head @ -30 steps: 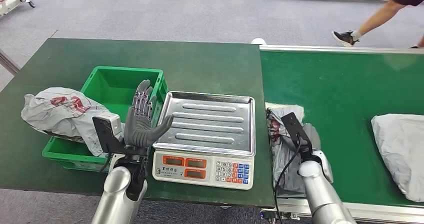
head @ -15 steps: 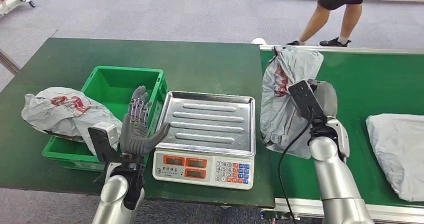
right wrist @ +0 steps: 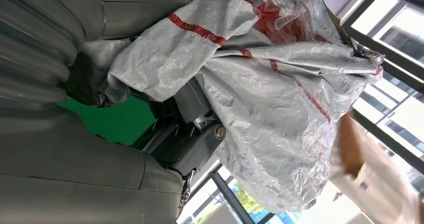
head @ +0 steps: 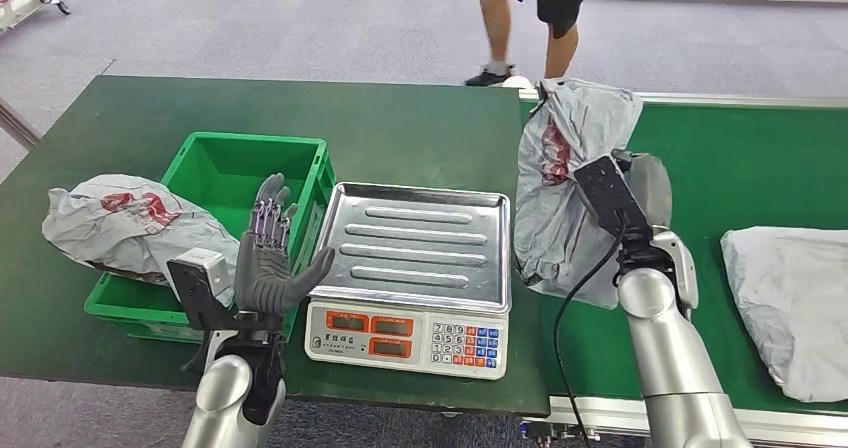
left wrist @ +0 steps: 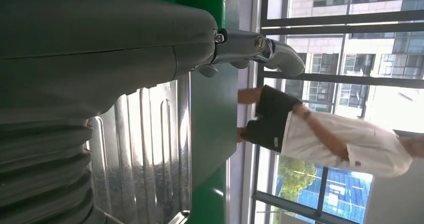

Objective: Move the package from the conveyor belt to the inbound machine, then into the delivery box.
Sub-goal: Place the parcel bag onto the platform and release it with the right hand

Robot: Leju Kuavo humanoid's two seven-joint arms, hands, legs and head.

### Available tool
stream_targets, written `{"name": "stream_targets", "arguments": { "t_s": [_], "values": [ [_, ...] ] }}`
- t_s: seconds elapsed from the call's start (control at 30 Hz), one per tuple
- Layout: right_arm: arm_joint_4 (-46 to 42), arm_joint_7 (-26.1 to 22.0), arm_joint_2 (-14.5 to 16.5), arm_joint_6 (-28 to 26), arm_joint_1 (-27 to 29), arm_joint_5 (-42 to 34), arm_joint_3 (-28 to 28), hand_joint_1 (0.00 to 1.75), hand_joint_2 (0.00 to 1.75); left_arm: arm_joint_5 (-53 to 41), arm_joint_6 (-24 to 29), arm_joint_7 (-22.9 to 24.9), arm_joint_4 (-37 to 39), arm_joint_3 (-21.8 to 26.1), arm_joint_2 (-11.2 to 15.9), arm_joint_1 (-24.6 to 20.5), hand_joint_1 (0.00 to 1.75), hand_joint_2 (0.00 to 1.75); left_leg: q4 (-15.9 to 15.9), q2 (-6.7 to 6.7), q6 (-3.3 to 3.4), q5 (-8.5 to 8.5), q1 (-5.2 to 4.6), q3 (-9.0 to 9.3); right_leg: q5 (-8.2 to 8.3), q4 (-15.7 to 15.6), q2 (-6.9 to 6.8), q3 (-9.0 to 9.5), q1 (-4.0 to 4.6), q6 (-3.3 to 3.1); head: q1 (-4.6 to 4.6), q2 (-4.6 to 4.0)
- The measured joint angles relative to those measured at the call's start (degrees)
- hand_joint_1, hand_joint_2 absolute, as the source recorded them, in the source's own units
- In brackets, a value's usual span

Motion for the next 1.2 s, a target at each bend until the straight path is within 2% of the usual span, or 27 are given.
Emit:
{"name": "stream_targets", "arguments": {
  "t_s": [0.23,0.53,0.73,0.97,1.07,1.1,1.2],
  "values": [
    [-1.4,-1.1,1.1,3.8,-2.3,-2.0,3.3,1.75,1.75,0.0,0.4,0.1,0.1,0.1,0.0,0.0,0.0,1.75,0.0,0.04,-0.01,0.01,0.0,-0.01,0.01,0.0,0.0,0.0,0.0,-0.01,0.01,0.0],
    [-1.0,-0.4,6.9,7.6,-8.7,-8.9,15.3,1.75,1.75,-0.1,0.8,-0.3,1.4,0.3,0.0,-2.2,0.0,1.75,0.0,0.03,-0.06,0.05,0.06,-0.01,0.0,0.1,0.04,-0.03,0.07,-0.03,0.0,0.0],
    [1.3,-0.2,11.7,6.8,-10.4,-11.9,22.4,1.75,1.75,-0.5,0.9,0.1,1.7,1.4,0.0,-3.4,0.0,1.75,0.0,-0.05,-0.08,0.06,0.07,-0.04,-0.02,0.1,0.0,-0.1,0.08,-0.05,-0.02,0.0],
    [2.1,0.3,12.4,5.8,-10.1,-14.7,24.0,1.75,1.75,-0.9,0.3,1.0,2.7,1.5,0.0,-6.2,0.0,1.75,0.0,-0.08,-0.08,0.06,0.07,-0.03,-0.01,0.1,-0.04,-0.06,0.0,-0.04,0.0,0.0],
    [2.6,-0.7,12.4,5.1,-8.8,-14.7,24.0,0.82,1.75,-0.9,0.3,1.1,3.0,1.5,0.0,-6.3,0.0,1.75,0.0,-0.08,-0.08,0.06,0.06,-0.04,-0.01,0.1,-0.04,-0.07,0.02,-0.04,0.0,0.0],
    [2.7,-0.8,12.4,4.7,-8.3,-14.3,24.0,0.38,1.75,-0.9,0.3,1.1,3.1,1.5,0.0,-6.3,0.0,1.75,0.0,-0.08,-0.08,0.06,0.06,-0.04,-0.01,0.1,-0.04,-0.07,0.03,-0.04,0.0,0.0],
    [2.8,-0.6,12.4,3.7,-6.7,-12.9,24.0,0.0,1.75,-0.8,0.3,1.1,3.4,1.6,-0.1,-6.2,0.0,1.75,0.0,-0.07,-0.09,0.05,0.07,-0.04,-0.02,0.1,-0.04,-0.09,0.06,-0.05,-0.01,0.0]
  ]
}}
